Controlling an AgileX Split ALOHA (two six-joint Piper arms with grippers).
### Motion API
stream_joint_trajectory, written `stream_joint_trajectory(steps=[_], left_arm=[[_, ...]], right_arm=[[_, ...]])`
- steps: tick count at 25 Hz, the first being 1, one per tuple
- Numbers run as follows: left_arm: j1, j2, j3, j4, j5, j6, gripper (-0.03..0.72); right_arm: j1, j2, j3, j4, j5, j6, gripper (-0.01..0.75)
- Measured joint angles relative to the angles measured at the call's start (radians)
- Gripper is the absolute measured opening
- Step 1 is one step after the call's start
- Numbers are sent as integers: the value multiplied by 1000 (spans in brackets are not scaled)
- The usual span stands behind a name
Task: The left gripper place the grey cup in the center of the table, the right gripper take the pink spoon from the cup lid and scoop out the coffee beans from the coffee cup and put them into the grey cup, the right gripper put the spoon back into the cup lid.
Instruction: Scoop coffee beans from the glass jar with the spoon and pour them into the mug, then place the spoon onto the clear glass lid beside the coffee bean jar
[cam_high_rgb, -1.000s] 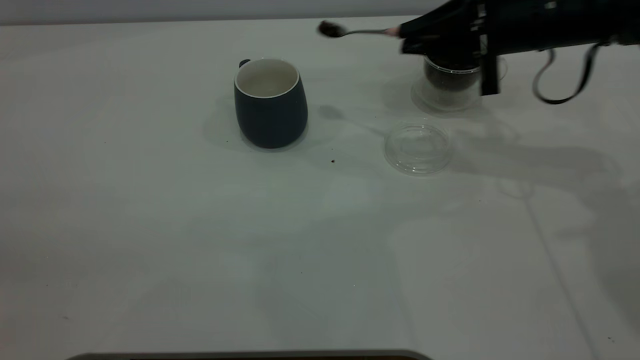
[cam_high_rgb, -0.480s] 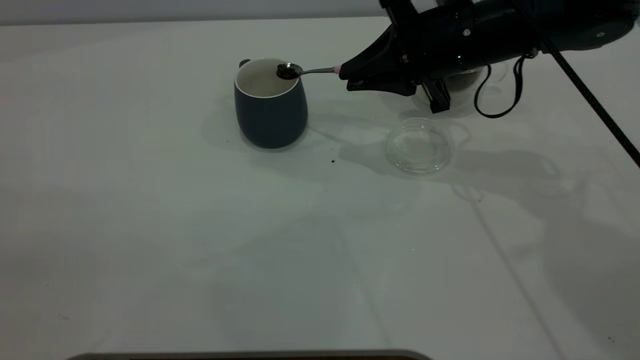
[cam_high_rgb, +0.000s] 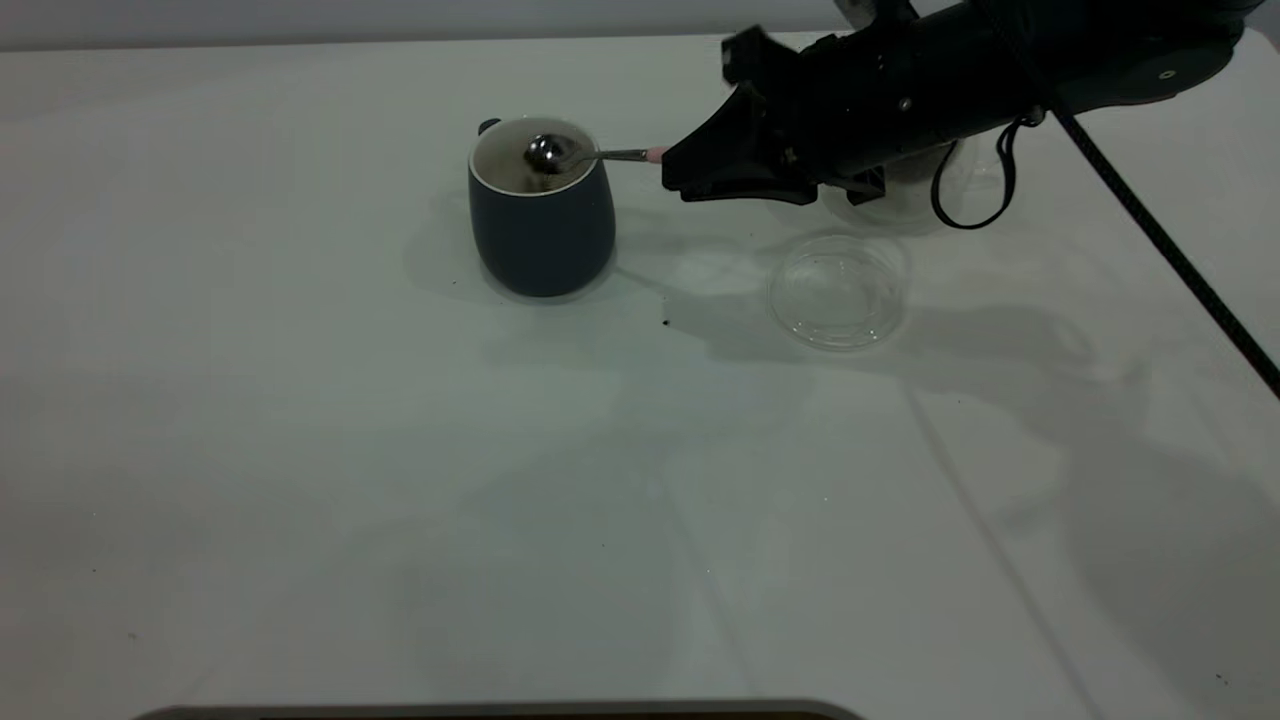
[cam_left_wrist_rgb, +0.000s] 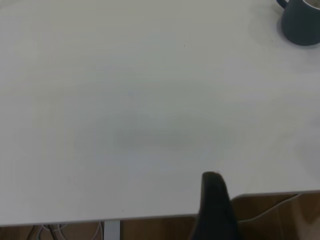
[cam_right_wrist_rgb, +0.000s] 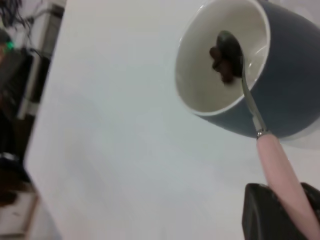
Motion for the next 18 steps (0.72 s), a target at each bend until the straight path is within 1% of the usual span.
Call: stream_joint_trajectory(steps=[4, 6, 9, 11, 14, 18], left_arm=[[0, 0, 0, 0, 0, 0, 586], [0, 0, 0, 0, 0, 0, 586], [0, 0, 0, 0, 0, 1, 586], [0, 0, 0, 0, 0, 1, 586], [0, 0, 0, 0, 0, 1, 586], [0, 0, 0, 0, 0, 1, 586]], right_arm=[[11, -36, 0, 0, -72, -84, 101], [12, -62, 0, -2, -77, -93, 101], [12, -119, 4, -57, -80, -65, 101], [3, -182, 30, -144, -78, -2, 101], [-50, -303, 119, -256, -65, 100, 101], [-202, -452, 304, -301, -28, 164, 101]])
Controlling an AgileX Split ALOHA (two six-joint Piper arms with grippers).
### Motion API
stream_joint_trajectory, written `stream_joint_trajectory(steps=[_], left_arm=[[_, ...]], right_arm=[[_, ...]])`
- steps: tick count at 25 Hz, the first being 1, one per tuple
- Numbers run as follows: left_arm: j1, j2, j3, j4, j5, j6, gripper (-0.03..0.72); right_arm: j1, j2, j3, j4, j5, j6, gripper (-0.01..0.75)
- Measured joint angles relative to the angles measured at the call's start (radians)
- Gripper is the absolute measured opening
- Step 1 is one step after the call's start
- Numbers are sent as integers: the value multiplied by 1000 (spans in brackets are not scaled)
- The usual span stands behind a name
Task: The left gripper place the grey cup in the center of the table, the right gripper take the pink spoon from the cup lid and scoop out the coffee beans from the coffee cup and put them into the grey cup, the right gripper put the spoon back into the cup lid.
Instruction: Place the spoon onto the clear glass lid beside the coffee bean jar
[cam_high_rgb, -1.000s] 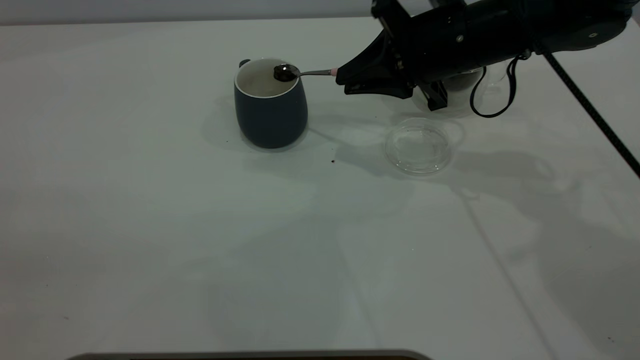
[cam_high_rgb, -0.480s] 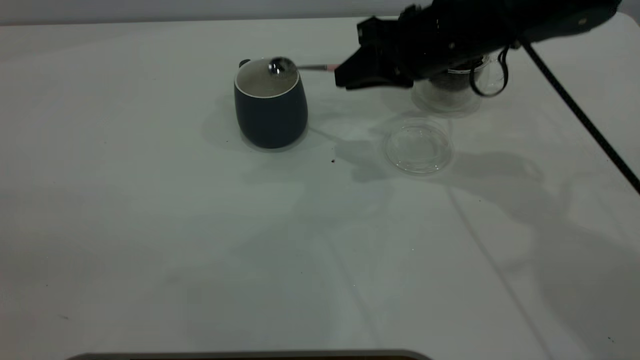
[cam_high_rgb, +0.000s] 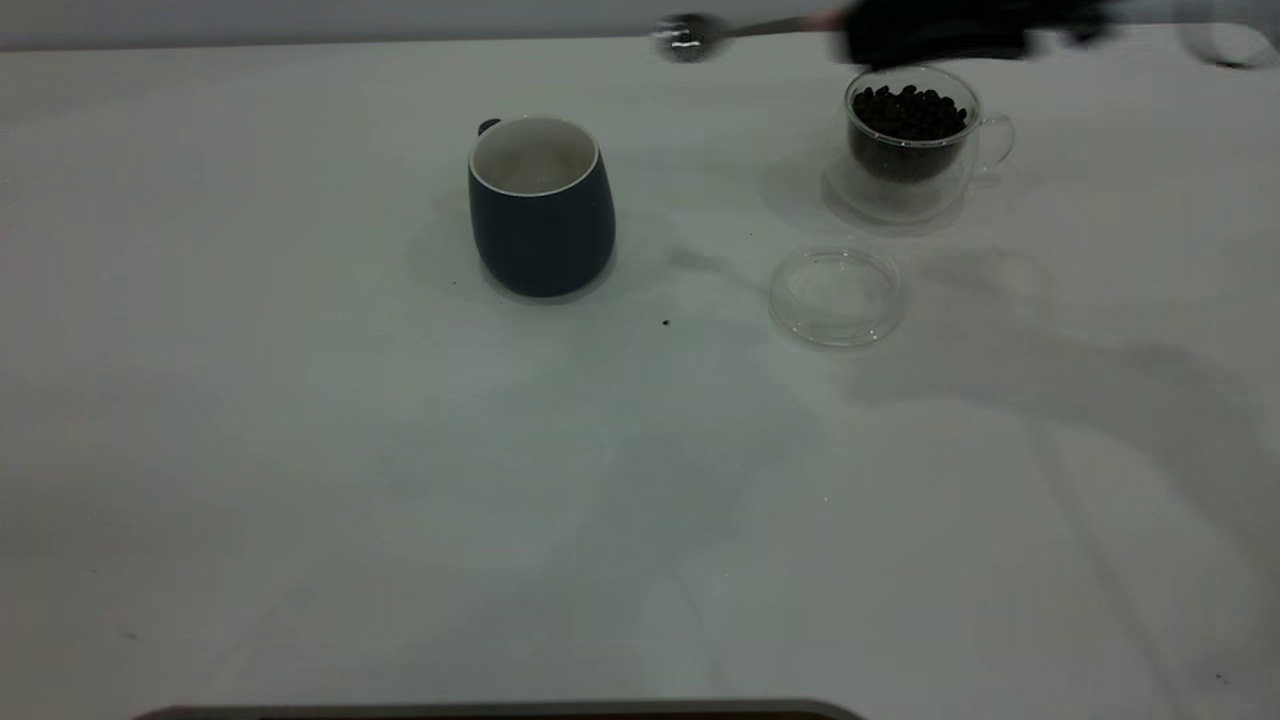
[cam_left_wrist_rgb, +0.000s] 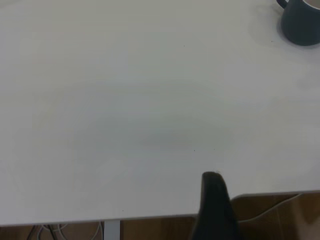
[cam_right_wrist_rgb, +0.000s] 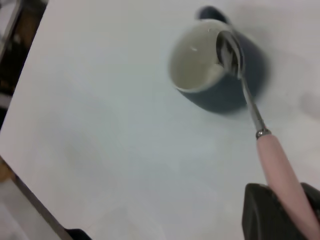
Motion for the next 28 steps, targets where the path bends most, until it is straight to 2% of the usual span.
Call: stream_joint_trajectory(steps=[2, 5, 9, 13, 28], left_arm=[[0, 0, 0, 0, 0, 1, 586], [0, 0, 0, 0, 0, 1, 586], [0, 0, 0, 0, 0, 1, 586], [0, 0, 0, 0, 0, 1, 586], [0, 0, 0, 0, 0, 1, 586]], right_arm=[[-92, -29, 76, -9, 24, 6, 101], [-192, -14, 138, -32, 49, 15, 101], [-256, 69, 144, -82, 93, 36, 101], [-268, 190, 119, -97, 114, 37, 101], [-268, 481, -127, -101, 209, 66, 101]])
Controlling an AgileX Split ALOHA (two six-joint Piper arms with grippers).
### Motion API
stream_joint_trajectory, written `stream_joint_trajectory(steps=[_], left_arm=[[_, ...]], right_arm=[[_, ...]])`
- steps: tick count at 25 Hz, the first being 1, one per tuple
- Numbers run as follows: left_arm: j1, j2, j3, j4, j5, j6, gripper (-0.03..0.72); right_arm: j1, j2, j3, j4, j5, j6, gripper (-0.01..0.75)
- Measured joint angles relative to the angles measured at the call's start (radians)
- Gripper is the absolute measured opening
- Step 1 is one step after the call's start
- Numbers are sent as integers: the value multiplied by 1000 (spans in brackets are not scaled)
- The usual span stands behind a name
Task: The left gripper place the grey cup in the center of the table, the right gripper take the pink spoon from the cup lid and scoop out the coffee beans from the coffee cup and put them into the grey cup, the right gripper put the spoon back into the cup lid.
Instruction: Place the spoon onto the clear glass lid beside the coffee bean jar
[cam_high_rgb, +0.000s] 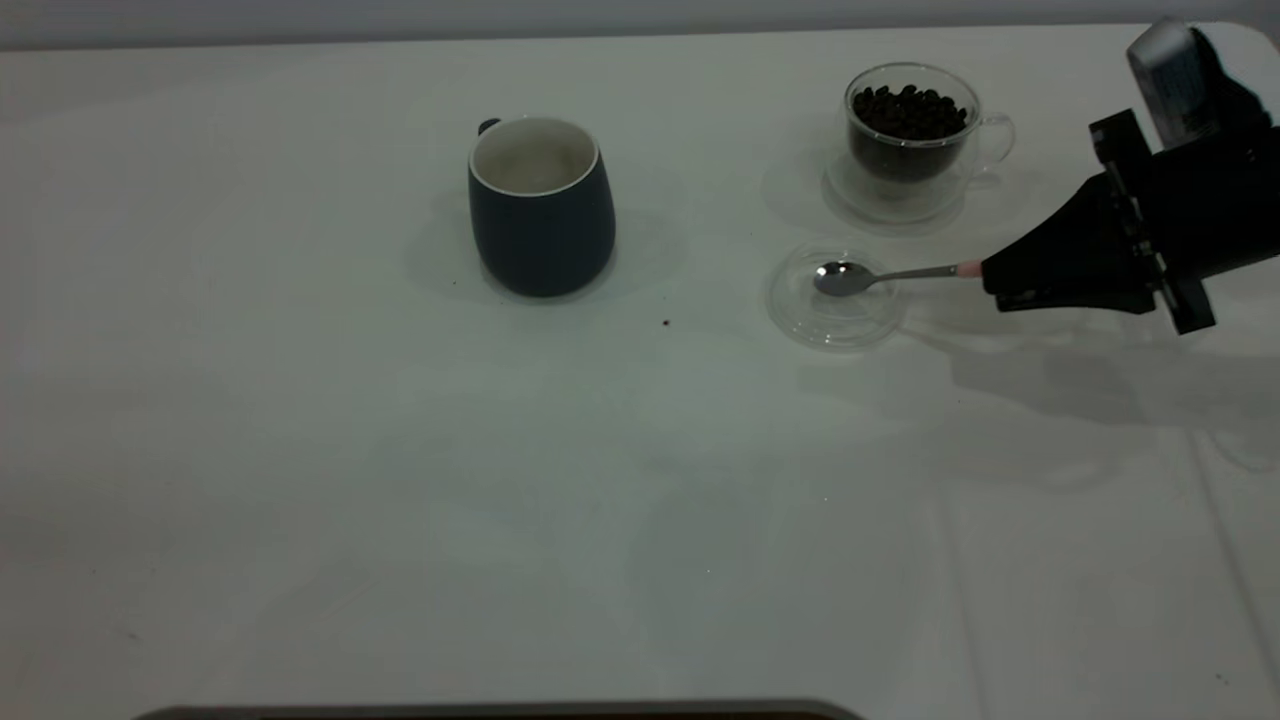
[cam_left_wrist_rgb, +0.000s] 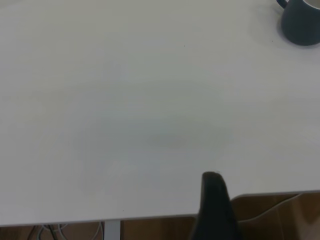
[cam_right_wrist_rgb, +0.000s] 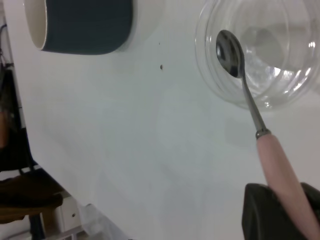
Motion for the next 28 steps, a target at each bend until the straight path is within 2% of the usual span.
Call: stream_joint_trajectory(steps=[15, 28], left_arm=[[0, 0, 0, 0, 0, -2, 586], [0, 0, 0, 0, 0, -2, 586]], right_arm=[[0, 78, -58, 41, 22, -31, 101], [16, 90, -86, 49, -35, -37, 135]])
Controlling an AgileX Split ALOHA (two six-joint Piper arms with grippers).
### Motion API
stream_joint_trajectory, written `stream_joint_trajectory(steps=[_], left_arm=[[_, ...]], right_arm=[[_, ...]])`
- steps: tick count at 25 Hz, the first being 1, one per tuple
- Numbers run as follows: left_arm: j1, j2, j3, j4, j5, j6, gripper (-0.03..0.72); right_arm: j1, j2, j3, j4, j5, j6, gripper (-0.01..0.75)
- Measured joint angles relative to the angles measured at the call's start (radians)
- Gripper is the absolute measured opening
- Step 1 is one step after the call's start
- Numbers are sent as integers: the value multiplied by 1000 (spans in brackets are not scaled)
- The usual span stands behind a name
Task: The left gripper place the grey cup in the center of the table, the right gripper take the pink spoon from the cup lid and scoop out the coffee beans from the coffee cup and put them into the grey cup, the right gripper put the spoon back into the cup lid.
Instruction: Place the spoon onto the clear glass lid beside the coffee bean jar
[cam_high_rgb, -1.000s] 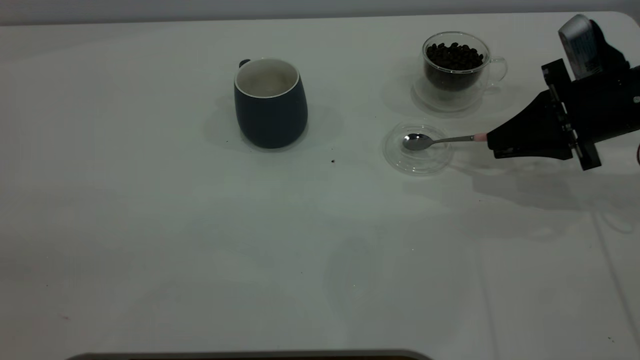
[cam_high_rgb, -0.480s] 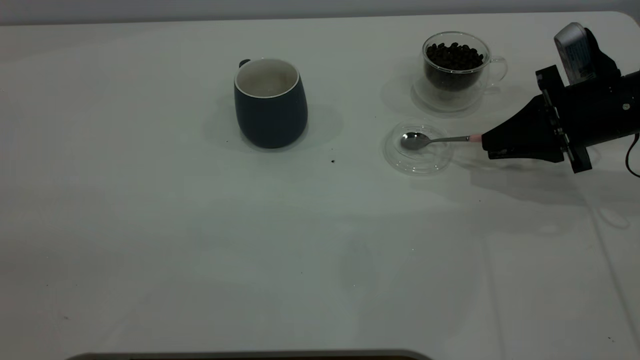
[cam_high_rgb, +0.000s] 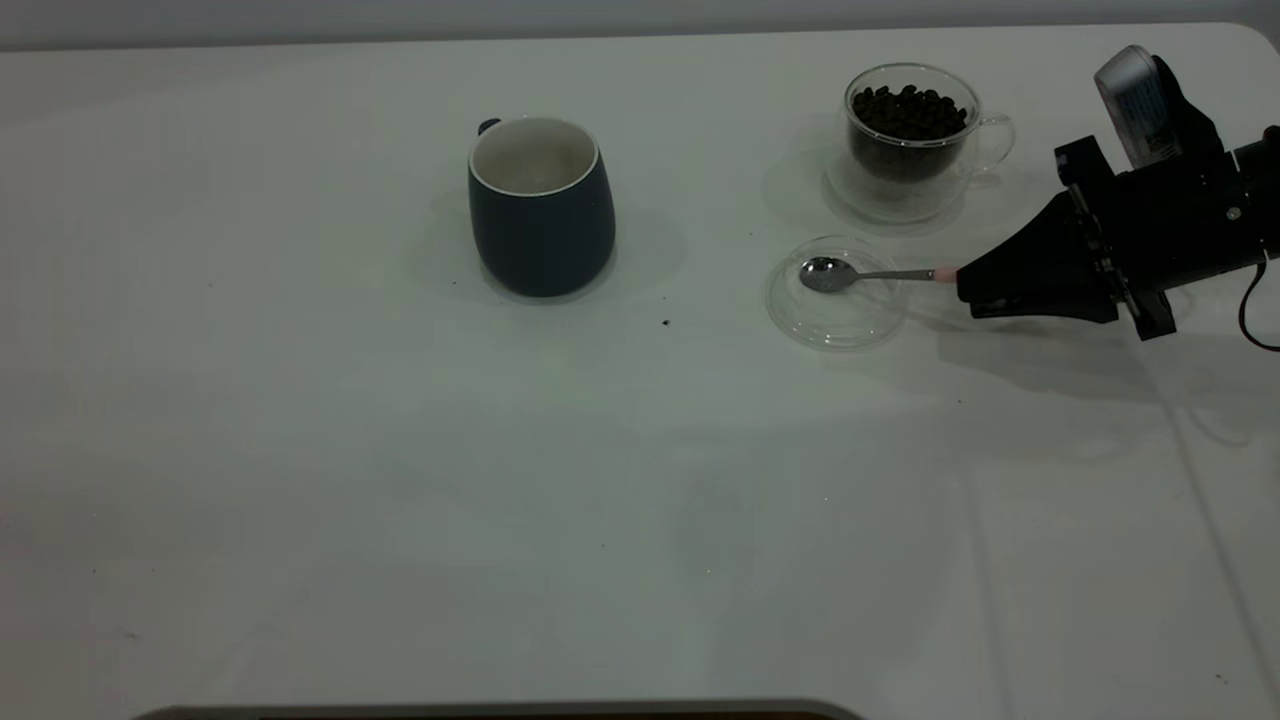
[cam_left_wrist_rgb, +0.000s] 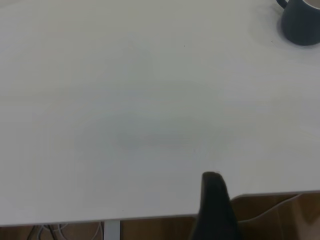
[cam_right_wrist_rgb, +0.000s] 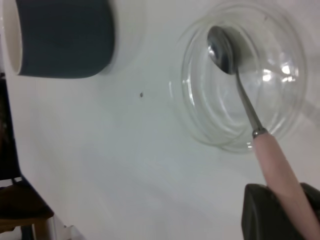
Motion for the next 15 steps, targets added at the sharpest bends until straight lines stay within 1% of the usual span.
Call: stream_joint_trajectory(steps=[3, 5, 8, 15], left_arm=[[0, 0, 0, 0, 0, 0, 586], [0, 0, 0, 0, 0, 0, 586], [0, 0, 0, 0, 0, 0, 586], [0, 0, 0, 0, 0, 2, 586]], right_arm=[[0, 1, 0, 0, -34, 12, 191], [0, 1, 0, -1, -45, 14, 246], [0, 1, 0, -1, -47, 14, 304], [0, 1, 0, -8, -63, 14, 340]])
